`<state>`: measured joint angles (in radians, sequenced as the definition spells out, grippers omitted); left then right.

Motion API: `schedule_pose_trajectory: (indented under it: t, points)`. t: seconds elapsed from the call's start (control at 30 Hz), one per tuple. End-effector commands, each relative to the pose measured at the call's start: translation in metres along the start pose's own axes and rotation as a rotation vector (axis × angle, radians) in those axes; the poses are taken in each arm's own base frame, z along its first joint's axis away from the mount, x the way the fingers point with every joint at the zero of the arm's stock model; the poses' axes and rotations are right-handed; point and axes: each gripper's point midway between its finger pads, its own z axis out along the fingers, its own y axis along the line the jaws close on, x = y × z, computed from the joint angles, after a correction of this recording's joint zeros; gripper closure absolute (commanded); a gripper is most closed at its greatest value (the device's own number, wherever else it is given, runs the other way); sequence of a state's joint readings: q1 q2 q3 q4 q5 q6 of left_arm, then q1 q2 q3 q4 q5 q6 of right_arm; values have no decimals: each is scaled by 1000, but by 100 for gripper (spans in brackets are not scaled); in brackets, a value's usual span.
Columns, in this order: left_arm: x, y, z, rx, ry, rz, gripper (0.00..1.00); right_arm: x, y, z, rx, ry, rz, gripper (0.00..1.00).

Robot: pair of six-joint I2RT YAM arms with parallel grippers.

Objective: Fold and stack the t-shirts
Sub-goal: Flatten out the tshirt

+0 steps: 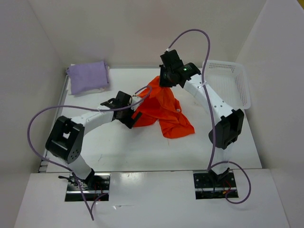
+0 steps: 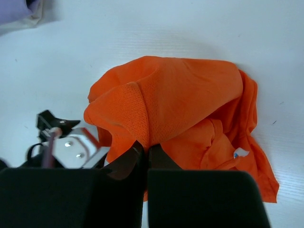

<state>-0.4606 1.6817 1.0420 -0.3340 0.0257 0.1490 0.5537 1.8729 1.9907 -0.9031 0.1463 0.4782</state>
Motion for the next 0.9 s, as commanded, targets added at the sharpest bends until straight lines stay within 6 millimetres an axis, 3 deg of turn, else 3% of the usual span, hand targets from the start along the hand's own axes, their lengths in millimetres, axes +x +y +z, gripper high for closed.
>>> schedule_pose_trajectory:
  t: [0.0,0.07,0.2,0.33,0.37,0.47,0.53,0.6,0.63,0.67,0.77,0.83,0.87]
  points:
    - [-38,20,-37,-117,-174,-38,1,-8,11,-28,-73,-43,3,100]
    - [-24,24,-25,-82,-137,-31,1,-6,14,-30,-93,-41,3,100]
    - [-5,-22,9,270,-56,-64,1,-6,15,-36,-105,-43,4,100]
    - [6,-7,31,214,3,-62,1,-16,15,-50,-112,-77,-1,100]
    - [2,4,33,181,-6,-81,1,-15,14,-54,-111,-77,-10,100]
    - [1,9,40,208,-1,-109,4,-15,16,-64,-135,-81,-20,100]
    - [0,5,44,259,-6,-133,39,-9,15,-65,-140,-68,-22,100]
    - [1,2,44,280,6,-125,67,-6,12,-64,-139,-66,-33,100]
    - [-1,6,41,286,6,-139,93,-9,10,-68,-132,-81,-40,100]
    - [-3,9,38,288,-7,-145,98,-12,5,-67,-122,-85,-44,100]
    - [-36,45,5,215,-107,-137,100,-26,-17,-62,-140,-90,-19,100]
    - [-62,76,-30,112,-185,-93,100,-50,-27,-60,-172,-111,-14,100]
    - [-92,91,-54,56,-256,-53,100,-75,-23,-73,-189,-180,-26,100]
